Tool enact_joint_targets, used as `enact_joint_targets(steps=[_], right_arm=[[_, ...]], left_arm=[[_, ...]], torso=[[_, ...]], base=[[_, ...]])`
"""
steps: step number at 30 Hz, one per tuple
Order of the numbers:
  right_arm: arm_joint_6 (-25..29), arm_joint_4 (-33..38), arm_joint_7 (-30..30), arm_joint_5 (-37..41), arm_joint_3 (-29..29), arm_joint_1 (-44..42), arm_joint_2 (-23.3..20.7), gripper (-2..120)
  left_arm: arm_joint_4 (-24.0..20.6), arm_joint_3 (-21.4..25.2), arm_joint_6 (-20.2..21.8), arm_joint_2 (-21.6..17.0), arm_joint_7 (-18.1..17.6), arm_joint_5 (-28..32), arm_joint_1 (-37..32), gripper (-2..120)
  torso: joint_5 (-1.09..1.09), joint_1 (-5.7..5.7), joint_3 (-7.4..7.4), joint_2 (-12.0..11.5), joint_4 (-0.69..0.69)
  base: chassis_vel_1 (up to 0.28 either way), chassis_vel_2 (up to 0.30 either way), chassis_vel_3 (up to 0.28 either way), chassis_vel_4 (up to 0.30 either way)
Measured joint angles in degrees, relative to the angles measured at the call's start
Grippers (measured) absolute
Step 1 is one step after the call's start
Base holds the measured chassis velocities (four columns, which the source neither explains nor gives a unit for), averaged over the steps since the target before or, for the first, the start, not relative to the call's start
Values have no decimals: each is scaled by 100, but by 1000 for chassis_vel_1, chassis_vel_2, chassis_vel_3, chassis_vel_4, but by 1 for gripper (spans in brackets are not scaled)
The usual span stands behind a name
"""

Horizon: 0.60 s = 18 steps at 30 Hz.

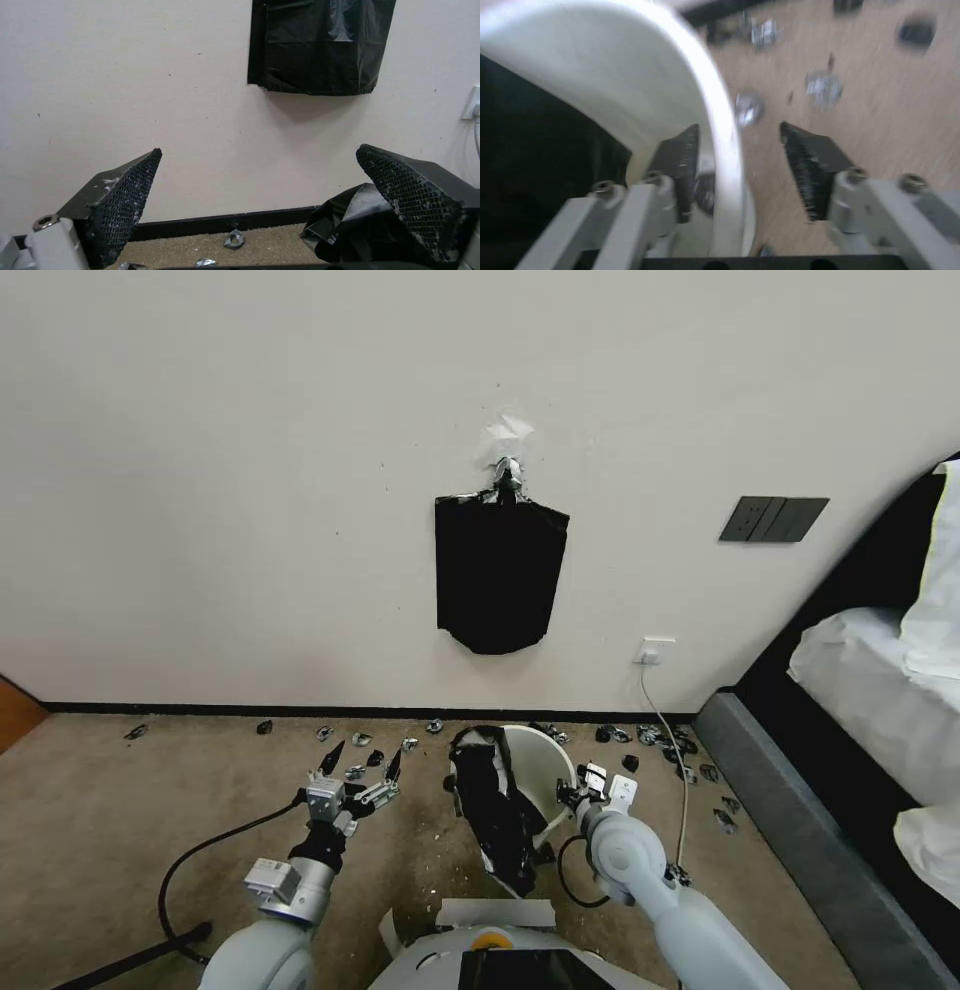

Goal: Place a trash bag onto the trash bin.

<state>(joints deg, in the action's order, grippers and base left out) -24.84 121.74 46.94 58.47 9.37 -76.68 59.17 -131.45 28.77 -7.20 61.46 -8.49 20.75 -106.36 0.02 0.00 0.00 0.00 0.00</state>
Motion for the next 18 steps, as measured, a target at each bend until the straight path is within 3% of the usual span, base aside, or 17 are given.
enact_joint_targets(steps=[2,4,6,8,10,16,18], right_arm=[[-67,470,-296,-290,118,-111,-256,61],[-73,593,-389,-328,138,-134,-328,63],[-180,1290,-1051,-396,152,-233,-759,76],[-259,1477,-1304,-407,111,-228,-898,80],[-609,1743,-1768,-235,-81,45,-1202,91],[-1052,1578,-1823,565,-681,1172,-1378,100],[-1253,1284,-1468,979,-1246,1875,-1304,100]], left_arm=[[-19,2,5,15,-2,-2,-10,100],[-22,1,10,19,-2,-2,-12,100],[-23,-52,95,36,-23,-17,-5,100],[-21,-85,134,39,-41,-31,8,100],[-21,-198,318,44,-139,-82,42,100],[-85,-401,569,48,-297,-146,35,100],[-162,-484,727,82,-399,-154,22,100]], torso=[[-1,0,0,0,0],[0,0,0,0,0],[-3,0,0,0,0],[-2,0,0,0,0],[-2,0,0,0,-1],[-2,0,0,0,1],[0,0,1,0,3]], base=[[0,0,0,0],[0,0,0,0],[0,0,0,0],[0,0,0,0],[0,0,0,0],[0,0,0,0],[0,0,0,0]])
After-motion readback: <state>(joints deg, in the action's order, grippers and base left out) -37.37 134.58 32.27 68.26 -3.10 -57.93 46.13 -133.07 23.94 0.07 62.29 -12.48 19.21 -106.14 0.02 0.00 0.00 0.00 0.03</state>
